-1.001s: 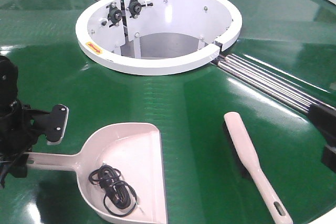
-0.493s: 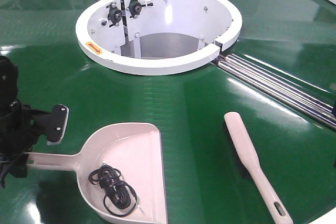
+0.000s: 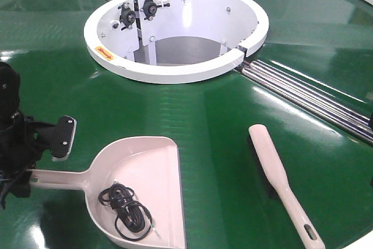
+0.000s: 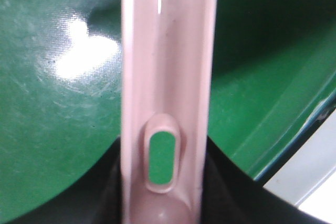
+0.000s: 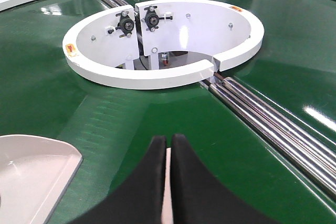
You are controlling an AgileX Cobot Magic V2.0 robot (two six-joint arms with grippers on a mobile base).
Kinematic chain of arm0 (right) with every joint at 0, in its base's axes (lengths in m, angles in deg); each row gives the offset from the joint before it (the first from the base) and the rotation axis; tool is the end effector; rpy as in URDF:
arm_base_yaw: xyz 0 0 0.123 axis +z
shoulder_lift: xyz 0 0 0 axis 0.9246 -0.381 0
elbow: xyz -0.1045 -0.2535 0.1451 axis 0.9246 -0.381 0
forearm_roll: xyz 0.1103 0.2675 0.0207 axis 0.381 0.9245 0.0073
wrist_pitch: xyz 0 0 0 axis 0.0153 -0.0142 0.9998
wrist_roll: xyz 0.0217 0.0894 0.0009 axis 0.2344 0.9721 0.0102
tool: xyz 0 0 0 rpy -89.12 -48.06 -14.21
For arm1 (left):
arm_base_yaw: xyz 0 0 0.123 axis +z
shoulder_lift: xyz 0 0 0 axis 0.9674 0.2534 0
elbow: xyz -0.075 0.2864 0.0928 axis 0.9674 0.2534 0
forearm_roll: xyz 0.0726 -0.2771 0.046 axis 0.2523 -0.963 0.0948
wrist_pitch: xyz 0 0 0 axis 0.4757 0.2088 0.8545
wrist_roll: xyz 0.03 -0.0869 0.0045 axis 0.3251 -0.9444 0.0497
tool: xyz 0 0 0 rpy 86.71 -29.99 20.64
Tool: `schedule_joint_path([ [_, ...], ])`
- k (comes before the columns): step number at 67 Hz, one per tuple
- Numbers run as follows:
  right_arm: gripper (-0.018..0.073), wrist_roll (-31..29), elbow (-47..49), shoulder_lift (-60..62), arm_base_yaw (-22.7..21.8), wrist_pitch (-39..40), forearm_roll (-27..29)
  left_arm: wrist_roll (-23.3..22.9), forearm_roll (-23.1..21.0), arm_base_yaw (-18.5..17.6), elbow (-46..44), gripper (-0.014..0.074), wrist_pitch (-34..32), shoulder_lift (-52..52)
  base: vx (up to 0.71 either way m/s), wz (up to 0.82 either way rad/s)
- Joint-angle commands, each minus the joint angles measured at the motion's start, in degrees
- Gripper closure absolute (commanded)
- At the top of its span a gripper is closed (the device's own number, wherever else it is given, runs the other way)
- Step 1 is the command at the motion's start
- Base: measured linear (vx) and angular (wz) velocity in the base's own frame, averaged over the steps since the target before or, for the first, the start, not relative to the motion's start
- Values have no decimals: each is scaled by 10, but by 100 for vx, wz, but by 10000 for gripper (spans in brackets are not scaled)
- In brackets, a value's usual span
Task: Clean and inspect green conveyor with broom and dustpan
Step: 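Open the left gripper to release the dustpan handle and withdraw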
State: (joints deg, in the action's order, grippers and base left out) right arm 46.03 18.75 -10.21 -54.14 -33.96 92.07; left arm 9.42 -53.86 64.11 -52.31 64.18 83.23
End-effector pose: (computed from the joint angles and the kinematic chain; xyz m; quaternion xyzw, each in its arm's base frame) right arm 0.1232 0.0318 0.3522 -0.1020 0.7927 0.0788 0.5958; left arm 0.3146 -0.0543 0.2288 -0.6674 -0.7424 -0.0165 0.0564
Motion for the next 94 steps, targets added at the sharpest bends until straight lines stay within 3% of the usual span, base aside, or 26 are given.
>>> schedule_joint_path([
  [1, 569, -3, 14, -2, -4, 42, -4, 6, -13, -5, -15, 619, 8, -19, 0, 0],
  [20, 569, -3, 14, -2, -4, 35, -4, 6, -13, -5, -14, 597, 22, -19, 0, 0],
  [31, 569, -5, 14, -2, -4, 35, -4, 6, -13, -5, -14, 500, 22, -20, 0, 0],
  [42, 569, -5, 14, -2, -4, 35, -4, -4, -13, -5, -14, 263, 22, -20, 0, 0],
  [51, 569, -5, 14, -2, -4, 35, -4, -64, -6, -5, -14, 33, 16, -20, 0, 0],
  [61, 569, -5, 14, -2, -4, 35, -4, -135, 18, -5, -15, -120, 4, -20, 0, 0],
  [67, 569, -5, 14, -2, -4, 35, -4, -159, 28, -5, -15, -113, 3, -28, 0, 0],
  [85, 569, -4, 14, -2, -4, 34, -4, -161, 32, -5, -15, -57, -10, -115, 0, 0],
  [94, 569, -4, 14, -2, -4, 29, -4, -221, 32, -5, -15, -2, -48, -189, 0, 0],
])
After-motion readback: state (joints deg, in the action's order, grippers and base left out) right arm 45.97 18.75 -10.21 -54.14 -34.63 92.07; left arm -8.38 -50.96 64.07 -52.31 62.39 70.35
